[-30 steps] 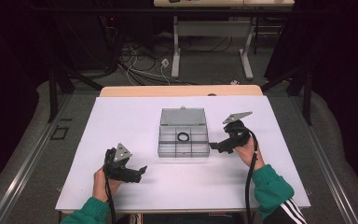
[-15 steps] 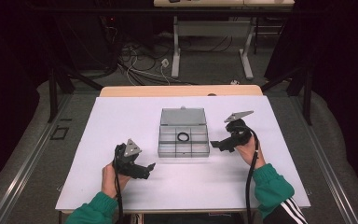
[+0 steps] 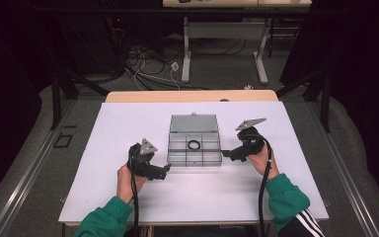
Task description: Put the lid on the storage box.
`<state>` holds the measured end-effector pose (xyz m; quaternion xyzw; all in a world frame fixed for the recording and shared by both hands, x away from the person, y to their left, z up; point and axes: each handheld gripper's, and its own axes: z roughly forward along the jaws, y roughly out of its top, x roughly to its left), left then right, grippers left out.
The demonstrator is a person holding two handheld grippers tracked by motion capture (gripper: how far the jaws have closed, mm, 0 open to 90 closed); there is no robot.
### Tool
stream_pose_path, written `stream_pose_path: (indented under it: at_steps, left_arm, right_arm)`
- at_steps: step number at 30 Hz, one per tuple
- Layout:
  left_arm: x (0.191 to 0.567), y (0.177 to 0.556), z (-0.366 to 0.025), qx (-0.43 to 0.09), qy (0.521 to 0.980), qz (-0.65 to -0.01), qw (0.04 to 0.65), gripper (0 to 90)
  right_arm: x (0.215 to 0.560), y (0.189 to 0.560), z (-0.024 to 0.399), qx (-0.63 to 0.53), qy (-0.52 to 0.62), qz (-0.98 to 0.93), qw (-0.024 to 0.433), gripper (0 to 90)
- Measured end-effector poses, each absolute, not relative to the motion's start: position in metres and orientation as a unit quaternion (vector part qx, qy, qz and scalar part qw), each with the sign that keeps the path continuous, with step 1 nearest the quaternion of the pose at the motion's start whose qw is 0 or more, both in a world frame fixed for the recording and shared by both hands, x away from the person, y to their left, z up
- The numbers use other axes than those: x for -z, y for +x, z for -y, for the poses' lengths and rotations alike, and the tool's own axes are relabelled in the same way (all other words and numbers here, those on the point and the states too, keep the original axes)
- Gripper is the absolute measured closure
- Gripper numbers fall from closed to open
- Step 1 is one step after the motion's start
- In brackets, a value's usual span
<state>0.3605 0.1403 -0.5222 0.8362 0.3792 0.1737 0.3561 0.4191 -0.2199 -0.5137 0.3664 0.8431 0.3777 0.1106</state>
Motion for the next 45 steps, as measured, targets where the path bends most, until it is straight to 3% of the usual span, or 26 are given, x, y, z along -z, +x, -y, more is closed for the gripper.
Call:
stream_pose_path:
  at_steps: [31, 45]
  left_arm:
    - [0.519, 0.401, -0.089, -0.126, 0.852, -0.364, 0.354, 2.9]
    - [0.520, 0.416, -0.073, -0.106, 0.859, -0.366, 0.342, 20.2]
  right_arm:
    - [0.513, 0.424, 0.218, -0.377, 0.371, -0.840, 0.122, 1.4]
    - [0.511, 0.427, 0.225, -0.382, 0.379, -0.833, 0.129, 2.5]
